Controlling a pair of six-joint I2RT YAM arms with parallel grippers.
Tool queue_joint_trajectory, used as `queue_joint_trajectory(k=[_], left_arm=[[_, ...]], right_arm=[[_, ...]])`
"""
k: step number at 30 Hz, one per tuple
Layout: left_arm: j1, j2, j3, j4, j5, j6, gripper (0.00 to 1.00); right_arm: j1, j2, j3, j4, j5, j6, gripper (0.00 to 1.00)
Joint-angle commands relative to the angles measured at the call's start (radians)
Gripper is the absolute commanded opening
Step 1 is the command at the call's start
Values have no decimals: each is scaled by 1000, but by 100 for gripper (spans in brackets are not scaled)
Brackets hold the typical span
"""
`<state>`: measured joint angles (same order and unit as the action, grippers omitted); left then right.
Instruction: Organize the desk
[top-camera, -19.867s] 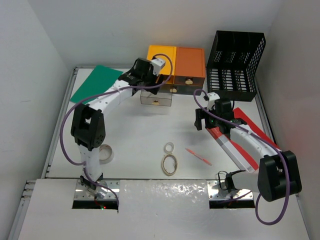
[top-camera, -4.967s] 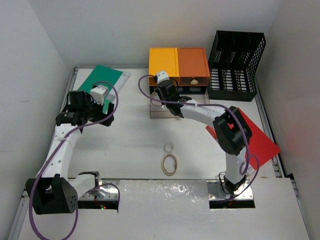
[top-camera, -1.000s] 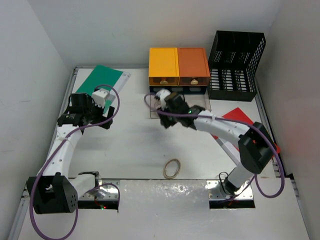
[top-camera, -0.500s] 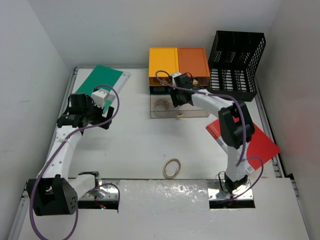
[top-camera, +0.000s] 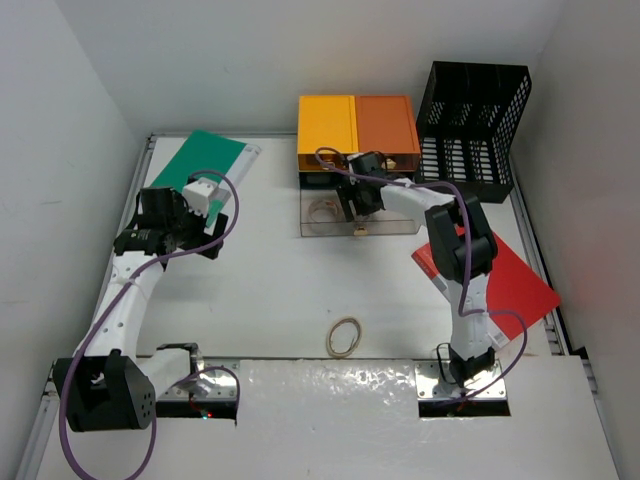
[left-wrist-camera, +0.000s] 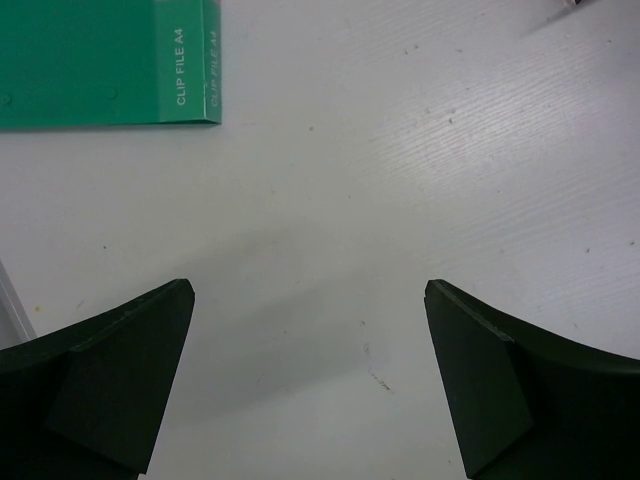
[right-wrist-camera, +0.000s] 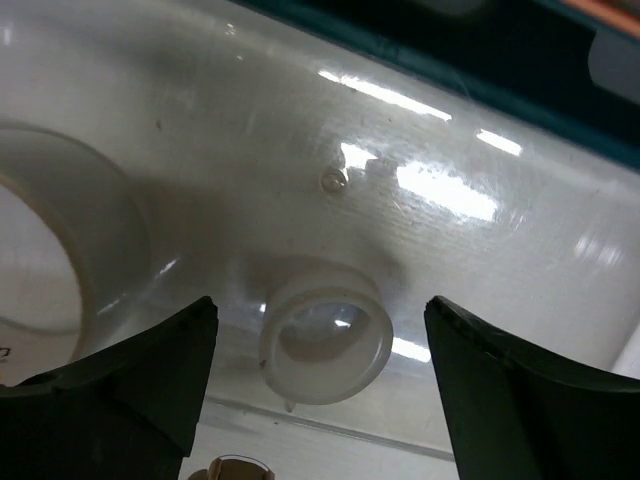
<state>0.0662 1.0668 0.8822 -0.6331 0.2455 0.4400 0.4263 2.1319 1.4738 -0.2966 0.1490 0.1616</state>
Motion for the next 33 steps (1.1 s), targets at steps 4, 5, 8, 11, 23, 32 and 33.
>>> queue_joint_trajectory(k=[4,5,8,11,23,32,33], left_arm=[[7,-18,23,1,12,-6,100],[7,-16,21,1,12,-6,100],[7,-16,18,3,6,-4,100],[7,-18,14,6,6,-3,100],[7,4,20,30,29,-1,100],[9,10,1,41,35,-7,100],[9,9,0,41,35,-9,100]], right_arm=[[2,-92,60,-94,-57,-42,87],[2,-127,65,-110,-83,-54,87],[6,-191,63,-168,-120,-62,93],[26,-367,-33,-153,-146,-53,95],[385,-613,-549,-168,-138,6,89],[525,-670,-742,-141,-187,76,73],[526,-675,-769,-125,-187,82,71]])
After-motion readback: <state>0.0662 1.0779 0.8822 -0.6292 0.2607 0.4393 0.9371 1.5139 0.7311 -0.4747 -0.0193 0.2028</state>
